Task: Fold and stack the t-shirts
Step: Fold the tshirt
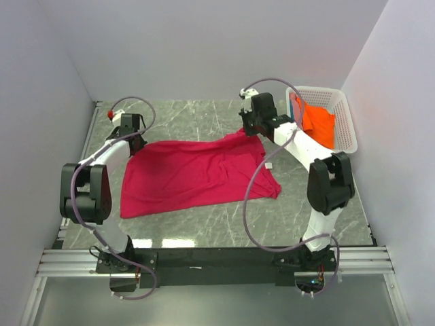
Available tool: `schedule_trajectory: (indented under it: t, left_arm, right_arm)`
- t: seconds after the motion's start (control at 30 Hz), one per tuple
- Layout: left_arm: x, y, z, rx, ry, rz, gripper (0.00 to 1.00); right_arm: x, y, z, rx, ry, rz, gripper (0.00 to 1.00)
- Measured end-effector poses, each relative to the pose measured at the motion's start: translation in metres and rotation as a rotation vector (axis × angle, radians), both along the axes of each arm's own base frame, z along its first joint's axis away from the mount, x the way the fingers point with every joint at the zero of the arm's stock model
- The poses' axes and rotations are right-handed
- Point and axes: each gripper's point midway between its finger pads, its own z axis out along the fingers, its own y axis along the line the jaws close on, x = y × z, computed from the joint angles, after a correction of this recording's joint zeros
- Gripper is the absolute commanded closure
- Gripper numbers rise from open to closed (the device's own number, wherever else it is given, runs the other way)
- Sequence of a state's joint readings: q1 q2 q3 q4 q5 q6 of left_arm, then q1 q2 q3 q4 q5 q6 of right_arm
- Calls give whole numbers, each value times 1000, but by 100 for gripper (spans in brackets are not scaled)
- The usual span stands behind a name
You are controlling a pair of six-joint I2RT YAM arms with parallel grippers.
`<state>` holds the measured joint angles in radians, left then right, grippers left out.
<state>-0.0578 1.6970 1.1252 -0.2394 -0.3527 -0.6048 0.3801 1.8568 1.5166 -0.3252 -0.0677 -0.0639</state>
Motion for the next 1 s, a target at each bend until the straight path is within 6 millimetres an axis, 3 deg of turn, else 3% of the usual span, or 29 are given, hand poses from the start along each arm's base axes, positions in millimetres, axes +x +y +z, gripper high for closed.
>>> schedule_trajectory:
  t: [0.4,0.7,0.8,0.9,0.93,1.0]
  left_arm:
    - [-34,-3,4,-12,-28,4,99]
    - [-52,-8,-3,-40,-26,19,94]
    - [-58,-13,-10,-55,-16,26,79]
    - [-75,-18,-22,-79,24,44,61]
    - [-82,-19,-25,-89,47,60,42]
    - [-97,-23,-27,-101,87,87,34]
  right_arm:
    - [-56,-22,12,1,-12,-38,100]
    - [-86,-28,-1,-4,25,-45,100]
    - [-97,-29,-13,5,57,-69,97]
    - [-117,-30,-28,41,100,-114,81]
    - [-126,-31,-34,54,112,-128,72]
    - [-152,-33,-47,95,152,-158,68]
